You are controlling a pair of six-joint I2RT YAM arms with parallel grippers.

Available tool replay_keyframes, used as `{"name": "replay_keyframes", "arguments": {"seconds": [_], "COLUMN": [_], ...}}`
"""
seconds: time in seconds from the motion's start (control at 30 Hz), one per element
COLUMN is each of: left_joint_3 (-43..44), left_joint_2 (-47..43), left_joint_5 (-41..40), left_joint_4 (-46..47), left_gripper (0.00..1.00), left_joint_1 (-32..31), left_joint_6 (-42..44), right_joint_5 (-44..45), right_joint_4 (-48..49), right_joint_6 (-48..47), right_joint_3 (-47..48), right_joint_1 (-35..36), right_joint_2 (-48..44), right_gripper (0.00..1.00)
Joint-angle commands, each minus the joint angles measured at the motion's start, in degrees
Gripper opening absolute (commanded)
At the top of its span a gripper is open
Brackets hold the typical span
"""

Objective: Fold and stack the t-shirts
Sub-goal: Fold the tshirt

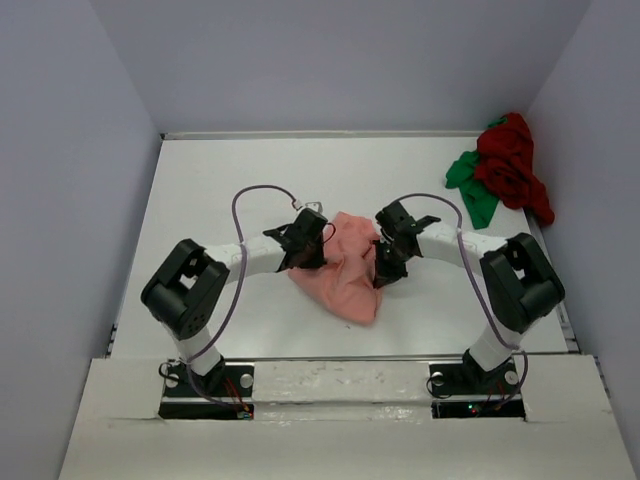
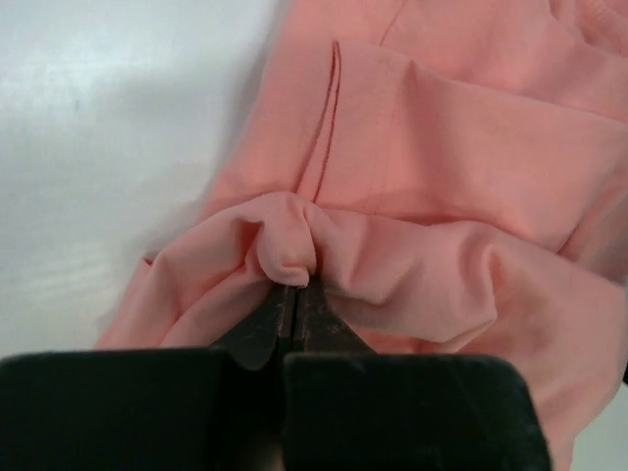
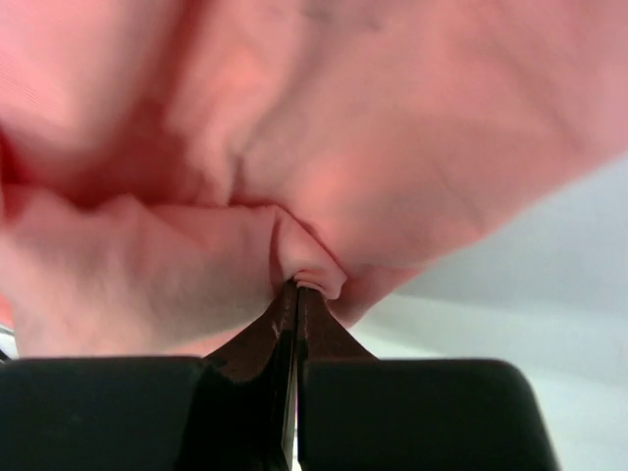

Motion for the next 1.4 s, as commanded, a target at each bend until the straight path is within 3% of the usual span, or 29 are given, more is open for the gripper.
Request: {"name": "replay_keyframes", "arguments": {"seconds": [0.0,0.27,0.53,0.77,1.03,1.37], "left_joint_3": [-14.2,-19.6,-24.9,-27.5,-24.5,-18.2], "left_joint_2": [-5.0,-18.7,-26.9,-33.0,-36.9,-46.4], "left_joint_5": [1.7,2.8,2.3,-0.8,-4.3,-7.9], "left_joint_4": [-10.7,-13.0,-14.7,-16.6,-18.5,-26.7], "left_gripper": [0.0,0.0,0.0,0.0,0.0,0.0], "left_joint_1": [-1.4,-6.5,-11.6,-11.9,-11.8,-11.9], "left_joint_6": [-5.6,-13.7,-22.7,-25.7,-25.6,-24.3], "right_joint_5": [3.7,3.2,3.9,4.9,5.2,3.2], "right_joint_4": [-3.5,-5.4,-2.4,-1.8,-4.2,-13.2], "right_joint_6": [4.1,5.3,3.7,2.5,3.2,6.3], "right_joint_3": [-10.9,-15.1,-8.7,-4.7,-8.0,-11.9], "right_joint_1": [0.6,1.6,1.6,1.6,1.6,1.6], "right_joint_2": [-7.3,-15.0,-6.7,-2.3,-10.9,-37.6], "right_gripper": [0.0,0.0,0.0,0.0,0.0,0.0]}}
